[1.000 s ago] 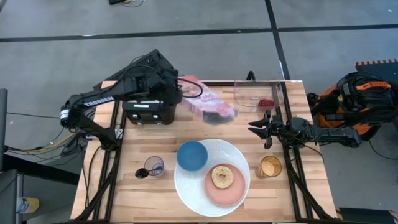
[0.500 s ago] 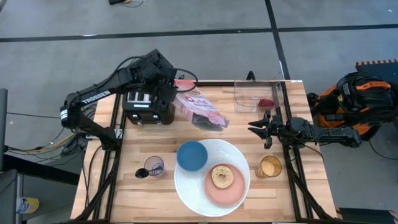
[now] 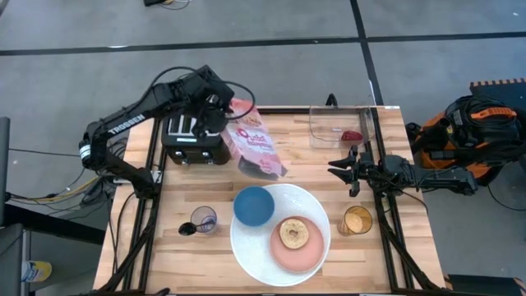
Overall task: Arrange a breakfast setting
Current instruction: Pour the cereal from the cereal box into the blue bowl
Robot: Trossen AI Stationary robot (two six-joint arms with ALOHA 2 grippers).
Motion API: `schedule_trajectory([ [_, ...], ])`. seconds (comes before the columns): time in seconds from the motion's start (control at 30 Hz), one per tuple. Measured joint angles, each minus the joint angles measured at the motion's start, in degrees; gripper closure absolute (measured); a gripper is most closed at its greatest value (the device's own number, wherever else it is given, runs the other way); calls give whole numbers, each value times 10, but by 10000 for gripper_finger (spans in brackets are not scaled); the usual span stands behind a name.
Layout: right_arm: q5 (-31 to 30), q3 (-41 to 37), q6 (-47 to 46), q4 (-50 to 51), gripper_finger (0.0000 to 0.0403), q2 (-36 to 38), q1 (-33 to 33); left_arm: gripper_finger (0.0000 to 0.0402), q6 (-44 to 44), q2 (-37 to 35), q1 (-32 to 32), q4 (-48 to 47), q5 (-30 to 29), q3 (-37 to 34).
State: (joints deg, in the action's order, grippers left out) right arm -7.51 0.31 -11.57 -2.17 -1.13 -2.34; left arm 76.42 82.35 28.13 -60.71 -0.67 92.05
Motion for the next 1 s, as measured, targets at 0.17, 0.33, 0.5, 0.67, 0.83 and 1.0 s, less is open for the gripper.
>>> schedule_trajectory([
  [0.17, 0, 0, 0, 0, 264, 0, 0, 221, 62, 0, 3, -7, -1, 0],
  [0.33, 0, 0, 0, 0, 264, 0, 0, 221, 86, 0, 2, -32, -12, 0],
  [0.5, 0, 0, 0, 0, 264, 0, 0, 221, 113, 0, 3, -43, -18, 0],
  [0.67, 0, 0, 0, 0, 264, 0, 0, 221, 140, 1, -2, -41, -24, -10],
  [0.83, 0, 0, 0, 0, 264, 0, 0, 221, 140, 2, -16, -40, -44, -22],
  [1.0, 0, 0, 0, 0, 264, 0, 0, 221, 140, 2, -34, -37, -56, -23],
])
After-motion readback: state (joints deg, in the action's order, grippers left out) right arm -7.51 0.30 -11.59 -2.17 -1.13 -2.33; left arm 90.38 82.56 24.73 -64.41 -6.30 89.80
